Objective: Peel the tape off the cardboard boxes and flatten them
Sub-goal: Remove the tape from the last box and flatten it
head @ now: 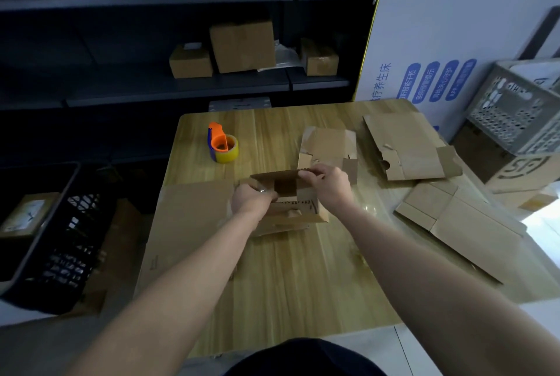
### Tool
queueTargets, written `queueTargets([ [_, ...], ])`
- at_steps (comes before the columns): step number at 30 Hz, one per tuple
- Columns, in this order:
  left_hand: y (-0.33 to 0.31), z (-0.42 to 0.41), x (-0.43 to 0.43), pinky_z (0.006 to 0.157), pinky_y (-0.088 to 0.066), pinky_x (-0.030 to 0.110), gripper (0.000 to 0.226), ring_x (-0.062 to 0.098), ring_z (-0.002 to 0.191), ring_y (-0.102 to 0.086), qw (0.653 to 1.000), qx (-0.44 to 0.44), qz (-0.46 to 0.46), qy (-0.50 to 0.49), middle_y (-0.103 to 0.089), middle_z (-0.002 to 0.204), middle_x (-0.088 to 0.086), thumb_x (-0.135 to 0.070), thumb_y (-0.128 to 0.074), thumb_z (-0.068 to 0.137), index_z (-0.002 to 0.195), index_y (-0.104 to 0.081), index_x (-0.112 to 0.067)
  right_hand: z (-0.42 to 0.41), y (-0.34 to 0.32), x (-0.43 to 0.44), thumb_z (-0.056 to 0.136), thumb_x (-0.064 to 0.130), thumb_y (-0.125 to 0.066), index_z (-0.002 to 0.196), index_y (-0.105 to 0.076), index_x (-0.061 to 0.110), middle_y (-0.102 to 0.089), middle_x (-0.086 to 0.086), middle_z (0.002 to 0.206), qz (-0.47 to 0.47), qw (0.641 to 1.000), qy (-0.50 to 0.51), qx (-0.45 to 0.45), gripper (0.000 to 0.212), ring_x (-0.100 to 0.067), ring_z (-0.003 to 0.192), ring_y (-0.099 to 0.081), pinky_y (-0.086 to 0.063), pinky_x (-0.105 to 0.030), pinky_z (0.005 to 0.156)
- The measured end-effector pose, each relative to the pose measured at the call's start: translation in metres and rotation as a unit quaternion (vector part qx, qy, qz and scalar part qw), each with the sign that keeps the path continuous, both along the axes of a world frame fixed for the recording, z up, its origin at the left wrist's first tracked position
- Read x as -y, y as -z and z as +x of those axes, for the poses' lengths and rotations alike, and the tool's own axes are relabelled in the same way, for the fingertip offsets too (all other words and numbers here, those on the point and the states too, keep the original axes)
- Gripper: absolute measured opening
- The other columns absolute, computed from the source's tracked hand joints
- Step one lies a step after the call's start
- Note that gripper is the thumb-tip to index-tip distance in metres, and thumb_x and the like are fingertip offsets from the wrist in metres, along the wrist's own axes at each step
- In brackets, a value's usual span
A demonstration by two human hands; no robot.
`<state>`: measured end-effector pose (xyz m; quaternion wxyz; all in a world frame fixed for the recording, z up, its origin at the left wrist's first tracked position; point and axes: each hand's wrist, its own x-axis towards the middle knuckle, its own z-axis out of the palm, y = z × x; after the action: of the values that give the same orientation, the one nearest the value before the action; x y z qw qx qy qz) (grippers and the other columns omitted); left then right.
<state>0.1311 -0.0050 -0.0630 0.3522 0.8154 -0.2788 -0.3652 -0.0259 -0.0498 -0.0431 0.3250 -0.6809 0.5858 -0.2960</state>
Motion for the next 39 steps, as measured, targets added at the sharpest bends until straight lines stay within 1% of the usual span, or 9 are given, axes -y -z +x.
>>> queueTargets([
  [6,0.007,-0.003,-0.012,0.076,-0.052,0.036,0.015,0.009,0.069,-0.054,0.986,-0.075,-0.132,-0.062,-0.055,0.07,-0.009,-0.028,-0.056,0.093,0.085,-0.066,-0.02,0.0,0.006,0.0,0.07,0.049,-0.077,0.134,-0.041,0.011,-0.045,-0.007,0.125,0.067,0.993,0.034,-0.091,0.082,-0.024,0.106,-0.054,-0.047,-0.03,0.08],
  [10,0.014,-0.003,-0.014,0.08,-0.052,0.039,0.032,0.013,0.067,-0.05,0.974,-0.089,-0.181,-0.099,-0.049,0.065,-0.005,-0.029,-0.045,0.099,0.07,-0.058,-0.026,0.001,0.009,-0.005,0.068,0.033,-0.076,0.122,-0.041,0.009,-0.048,-0.009,0.115,0.104,0.99,0.067,-0.073,0.069,-0.022,0.091,-0.054,-0.052,-0.033,0.074],
  [16,0.013,0.001,-0.01,0.097,-0.048,0.048,0.04,0.026,0.116,-0.053,0.953,-0.201,-0.157,-0.166,-0.058,0.124,0.003,-0.039,-0.043,0.098,0.134,-0.052,-0.021,0.005,0.004,-0.012,0.08,0.014,-0.06,0.117,-0.058,0.008,-0.06,-0.004,0.092,0.152,0.988,0.004,0.007,0.038,-0.016,0.076,-0.06,-0.051,-0.022,0.057],
  [23,0.01,-0.001,-0.009,0.08,-0.055,0.046,0.058,0.028,0.103,-0.062,0.893,-0.394,-0.192,-0.097,-0.064,0.114,0.008,-0.055,-0.066,0.079,0.123,-0.054,-0.018,0.01,-0.001,-0.023,0.085,0.0,-0.049,0.095,-0.075,0.017,-0.069,0.001,0.083,0.126,0.982,-0.128,-0.059,0.033,-0.014,0.079,-0.064,-0.051,-0.023,0.064],
  [26,0.012,-0.004,-0.006,0.076,-0.055,0.041,0.035,0.026,0.093,-0.063,0.92,-0.352,-0.149,-0.085,-0.065,0.111,0.01,-0.028,-0.072,0.08,0.109,-0.057,-0.015,0.011,-0.006,-0.025,0.082,-0.004,-0.055,0.099,-0.073,0.012,-0.07,0.002,0.086,0.201,0.956,-0.209,-0.056,0.029,-0.006,0.077,-0.063,-0.05,-0.019,0.063],
  [29,0.019,0.005,-0.002,0.059,-0.051,0.032,0.021,0.025,0.077,-0.063,0.939,-0.294,-0.123,-0.129,-0.066,0.103,0.016,-0.006,-0.053,0.088,0.108,-0.059,-0.006,0.003,-0.007,-0.023,0.086,-0.001,-0.061,0.109,-0.067,0.005,-0.067,-0.008,0.107,0.345,0.912,-0.205,0.08,0.025,-0.014,0.093,-0.065,-0.054,-0.022,0.079],
  [31,0.023,0.016,-0.001,0.057,-0.05,0.029,0.024,0.024,0.075,-0.061,0.945,-0.279,-0.101,-0.135,-0.065,0.098,0.013,-0.004,-0.05,0.089,0.111,-0.06,-0.007,-0.001,-0.005,-0.016,0.087,0.007,-0.063,0.114,-0.065,0.009,-0.064,-0.009,0.117,0.265,0.954,-0.126,0.064,0.027,-0.015,0.1,-0.06,-0.048,-0.026,0.085],
  [34,0.03,0.031,0.001,0.073,-0.051,0.035,0.026,0.024,0.087,-0.059,0.96,-0.246,-0.068,-0.113,-0.064,0.101,0.006,-0.01,-0.053,0.093,0.117,-0.061,-0.012,-0.004,0.004,-0.005,0.087,0.02,-0.064,0.133,-0.049,0.006,-0.056,-0.011,0.126,0.162,0.986,-0.034,-0.039,0.05,-0.021,0.106,-0.053,-0.043,-0.03,0.083],
  [39,0.038,0.052,0.01,0.097,-0.046,0.045,0.047,0.024,0.107,-0.055,0.971,-0.223,-0.029,-0.083,-0.059,0.123,0.007,-0.024,-0.064,0.09,0.133,-0.051,-0.012,0.006,0.028,0.001,0.082,0.029,-0.073,0.127,-0.048,0.003,-0.057,-0.007,0.119,0.327,0.945,-0.016,0.008,0.058,-0.024,0.102,-0.056,-0.05,-0.041,0.087],
])
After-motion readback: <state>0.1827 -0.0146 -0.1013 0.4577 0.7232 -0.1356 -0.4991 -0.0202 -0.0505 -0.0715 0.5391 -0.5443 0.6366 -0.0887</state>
